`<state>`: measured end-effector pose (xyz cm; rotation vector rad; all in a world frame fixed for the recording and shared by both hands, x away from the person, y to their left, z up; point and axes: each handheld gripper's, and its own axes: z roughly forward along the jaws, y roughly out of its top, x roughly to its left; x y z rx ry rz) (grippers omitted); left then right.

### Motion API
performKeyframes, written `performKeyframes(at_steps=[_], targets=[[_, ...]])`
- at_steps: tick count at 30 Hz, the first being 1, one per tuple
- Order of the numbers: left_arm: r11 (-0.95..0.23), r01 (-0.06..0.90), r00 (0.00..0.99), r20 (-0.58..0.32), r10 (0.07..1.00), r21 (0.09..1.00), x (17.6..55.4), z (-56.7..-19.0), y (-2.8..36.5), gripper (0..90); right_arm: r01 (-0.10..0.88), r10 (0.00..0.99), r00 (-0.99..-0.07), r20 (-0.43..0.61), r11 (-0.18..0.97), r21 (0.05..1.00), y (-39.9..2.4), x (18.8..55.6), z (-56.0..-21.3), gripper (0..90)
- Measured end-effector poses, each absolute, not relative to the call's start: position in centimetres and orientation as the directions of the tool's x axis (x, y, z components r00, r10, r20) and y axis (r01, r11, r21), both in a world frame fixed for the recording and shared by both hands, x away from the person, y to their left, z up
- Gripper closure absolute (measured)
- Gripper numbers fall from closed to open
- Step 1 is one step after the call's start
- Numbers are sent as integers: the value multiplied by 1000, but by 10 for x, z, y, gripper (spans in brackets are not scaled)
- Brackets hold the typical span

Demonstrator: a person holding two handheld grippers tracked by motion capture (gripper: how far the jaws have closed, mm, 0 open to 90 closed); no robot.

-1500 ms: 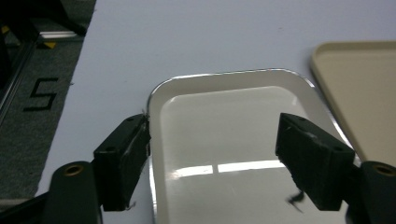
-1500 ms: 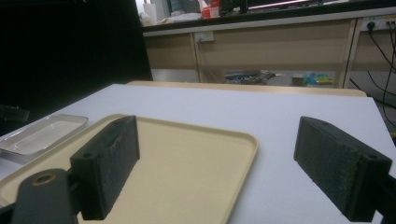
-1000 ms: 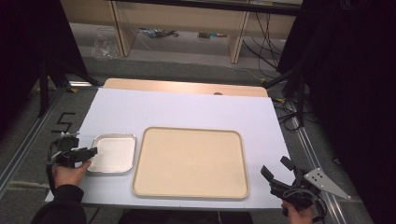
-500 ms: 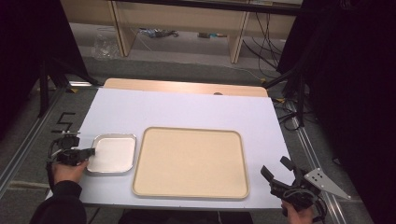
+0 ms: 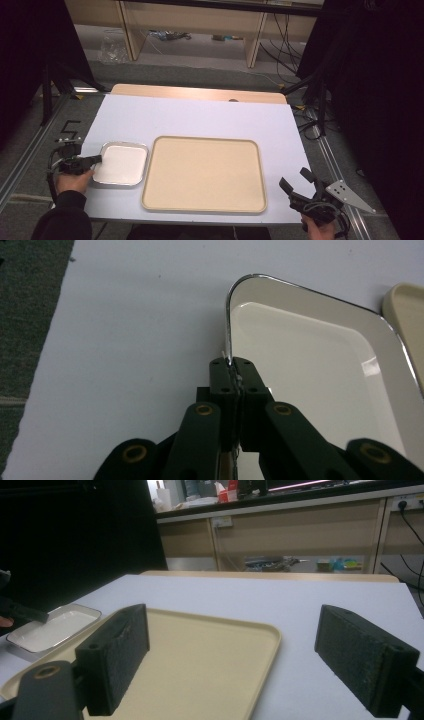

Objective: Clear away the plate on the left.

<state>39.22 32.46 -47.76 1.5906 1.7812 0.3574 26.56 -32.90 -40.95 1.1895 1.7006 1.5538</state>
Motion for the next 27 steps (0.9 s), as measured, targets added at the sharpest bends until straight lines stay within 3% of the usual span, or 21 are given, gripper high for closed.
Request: performKeyframes(at_steps=[4, 11, 19, 27], targets=[[208, 741, 13, -323, 946, 639, 390, -474, 324, 884, 274, 860, -466, 209, -85, 958, -327, 264, -409, 151], [222, 725, 6, -328, 945, 652, 388, -471, 326, 884, 241, 865, -471, 173, -62, 969, -330, 266, -409, 151], [278, 663, 58, -418, 907, 695, 384, -462, 325, 884, 249, 865, -467, 183, -70, 966, -330, 265, -409, 151], [237, 660, 137, -424, 895, 713, 383, -449, 300, 885, 252, 854, -473, 218, -106, 962, -328, 266, -410, 151]])
